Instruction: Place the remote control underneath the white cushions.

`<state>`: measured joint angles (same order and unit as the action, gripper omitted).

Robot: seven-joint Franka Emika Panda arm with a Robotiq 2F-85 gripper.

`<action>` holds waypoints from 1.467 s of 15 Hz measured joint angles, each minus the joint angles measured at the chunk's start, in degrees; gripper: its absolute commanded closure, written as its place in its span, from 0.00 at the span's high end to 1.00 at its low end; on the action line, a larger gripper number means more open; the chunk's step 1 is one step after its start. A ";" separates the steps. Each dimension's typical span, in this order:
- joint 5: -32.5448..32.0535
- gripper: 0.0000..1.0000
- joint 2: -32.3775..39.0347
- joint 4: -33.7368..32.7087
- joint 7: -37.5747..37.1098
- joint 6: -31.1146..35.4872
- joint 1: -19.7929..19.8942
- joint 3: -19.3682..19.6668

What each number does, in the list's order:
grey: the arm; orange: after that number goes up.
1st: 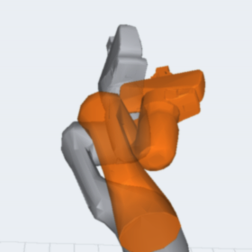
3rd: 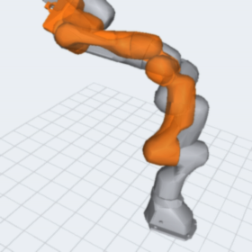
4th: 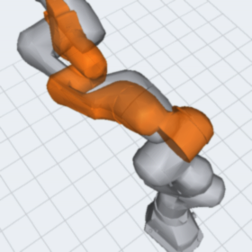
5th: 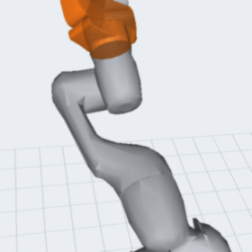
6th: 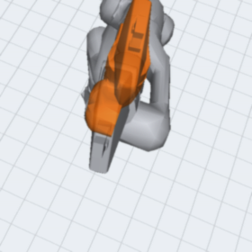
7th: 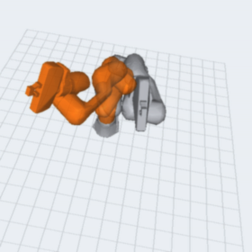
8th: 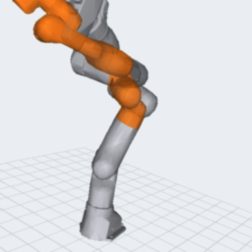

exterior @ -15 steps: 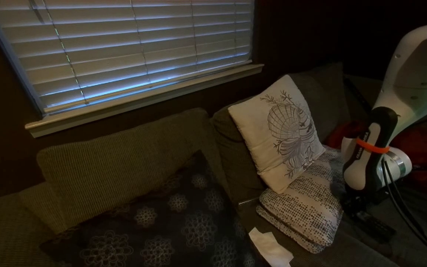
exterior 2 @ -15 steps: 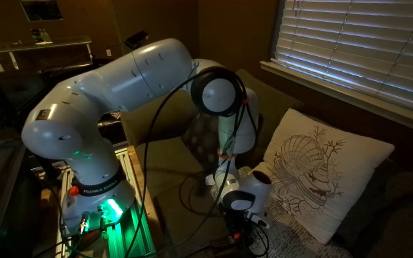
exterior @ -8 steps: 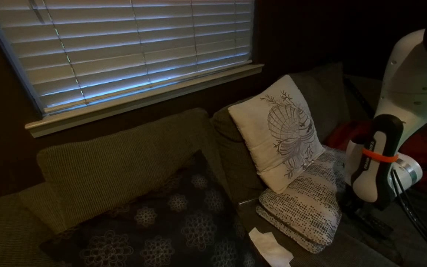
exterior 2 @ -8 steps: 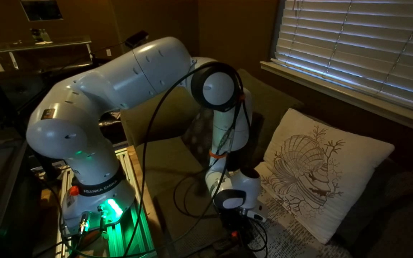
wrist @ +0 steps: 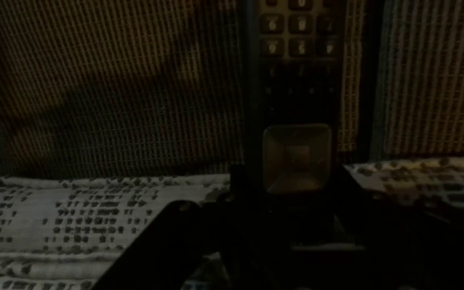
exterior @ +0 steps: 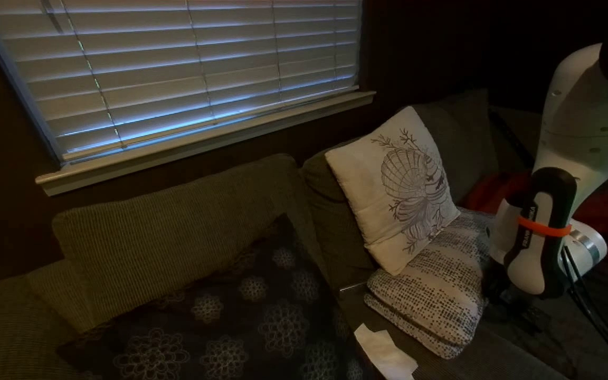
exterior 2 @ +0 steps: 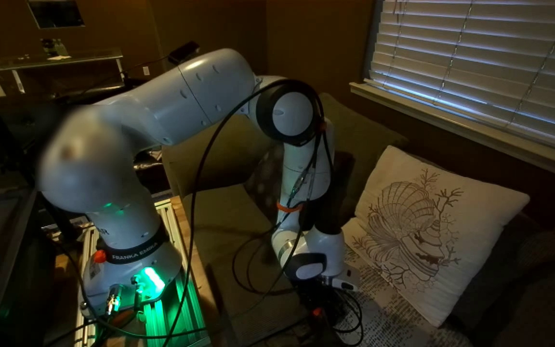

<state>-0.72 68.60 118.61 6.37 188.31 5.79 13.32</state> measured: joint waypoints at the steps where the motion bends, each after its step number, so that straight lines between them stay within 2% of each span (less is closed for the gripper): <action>1: 0.00 0.28 0.00 0.01 0.17 0.64 0.00 0.00; 6: 0.00 0.28 0.02 0.20 0.49 3.64 -0.02 0.04; 13: 0.00 0.28 0.06 1.61 1.57 11.71 -0.03 0.25; 21: 0.00 0.28 0.06 1.35 1.97 12.53 0.08 0.28; 22: -0.03 0.31 0.06 1.22 1.97 12.44 0.27 0.15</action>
<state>-0.75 68.66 119.83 8.34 200.75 6.05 13.47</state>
